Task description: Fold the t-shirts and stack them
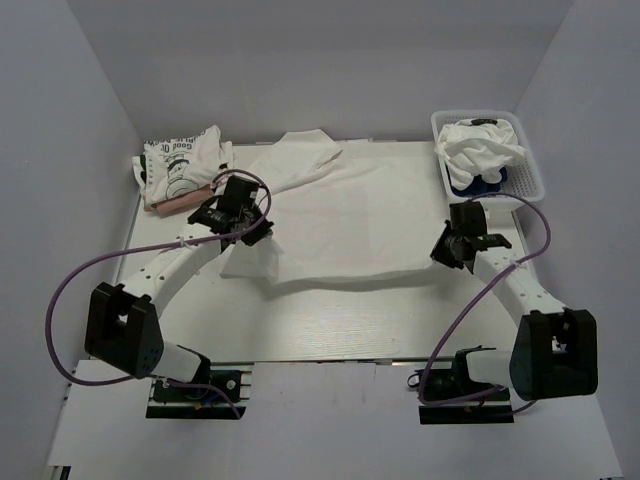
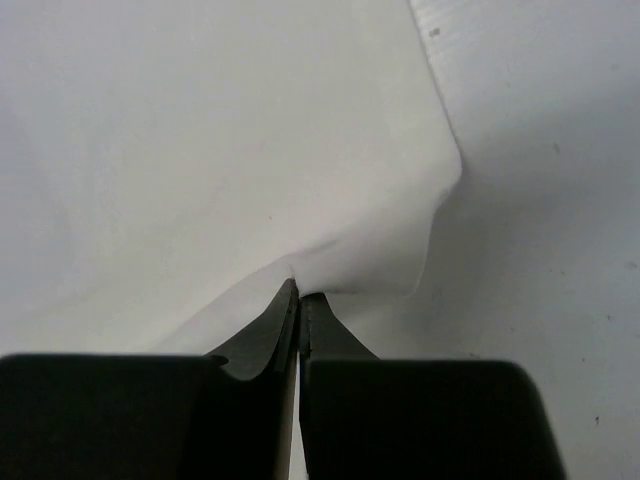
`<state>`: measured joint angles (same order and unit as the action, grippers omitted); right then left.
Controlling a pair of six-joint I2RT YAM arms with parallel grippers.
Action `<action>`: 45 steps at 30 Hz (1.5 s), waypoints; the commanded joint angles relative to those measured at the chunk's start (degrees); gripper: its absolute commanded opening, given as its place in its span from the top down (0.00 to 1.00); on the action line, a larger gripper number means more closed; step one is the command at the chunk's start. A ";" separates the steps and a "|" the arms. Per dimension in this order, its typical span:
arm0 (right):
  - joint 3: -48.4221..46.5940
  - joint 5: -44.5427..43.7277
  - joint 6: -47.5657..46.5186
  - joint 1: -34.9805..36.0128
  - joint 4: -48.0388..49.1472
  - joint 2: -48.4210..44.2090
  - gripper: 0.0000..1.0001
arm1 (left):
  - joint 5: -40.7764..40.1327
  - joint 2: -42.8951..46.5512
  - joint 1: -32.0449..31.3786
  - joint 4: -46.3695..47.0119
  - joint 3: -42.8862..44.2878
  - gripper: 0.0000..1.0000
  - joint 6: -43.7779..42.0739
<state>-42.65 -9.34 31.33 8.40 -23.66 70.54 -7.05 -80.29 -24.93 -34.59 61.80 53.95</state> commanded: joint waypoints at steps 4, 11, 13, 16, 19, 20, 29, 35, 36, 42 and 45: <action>-10.32 -3.39 -0.66 -0.85 -1.03 6.79 1.00 | -5.16 -4.16 5.15 6.20 6.65 1.00 1.42; -17.28 -4.45 -3.37 -2.25 -0.95 13.55 1.00 | -1.74 -13.91 9.28 9.36 15.27 1.00 -1.57; -17.81 -4.02 -4.00 -2.34 0.89 15.31 1.00 | -0.95 -16.46 10.68 9.36 17.55 1.00 -1.57; -20.62 -4.19 -4.70 -2.51 2.91 20.05 1.00 | -0.42 -21.39 12.09 9.98 20.71 1.00 -2.10; -25.87 -8.14 -5.66 -2.60 2.05 24.37 0.92 | 2.20 -27.09 13.23 12.35 25.02 0.89 -4.99; -28.60 -9.54 -6.28 -2.69 1.52 27.25 0.81 | 4.30 -28.85 13.24 12.35 26.69 0.79 -7.00; -28.48 -4.90 -8.92 -0.50 -1.13 26.14 0.10 | 3.01 -35.65 13.77 1.72 36.48 0.01 -10.98; -16.59 0.81 -10.32 1.88 7.40 20.07 0.10 | 2.03 -20.01 13.77 11.44 9.27 0.01 -9.13; -16.58 0.99 -10.24 1.97 7.57 21.29 0.10 | 2.04 -18.86 13.77 13.30 7.04 0.01 -9.13; -19.57 2.75 -11.12 1.79 11.18 30.07 0.10 | 0.81 -22.27 13.77 13.76 3.15 0.01 -7.72; -18.00 3.98 -10.15 1.61 11.36 31.76 0.10 | 1.34 -23.59 13.77 11.74 2.37 0.01 -7.72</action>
<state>-60.20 -7.42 21.47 10.35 -14.79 101.01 -5.37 -103.96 -11.25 -22.98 65.25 45.67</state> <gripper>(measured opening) 0.903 0.989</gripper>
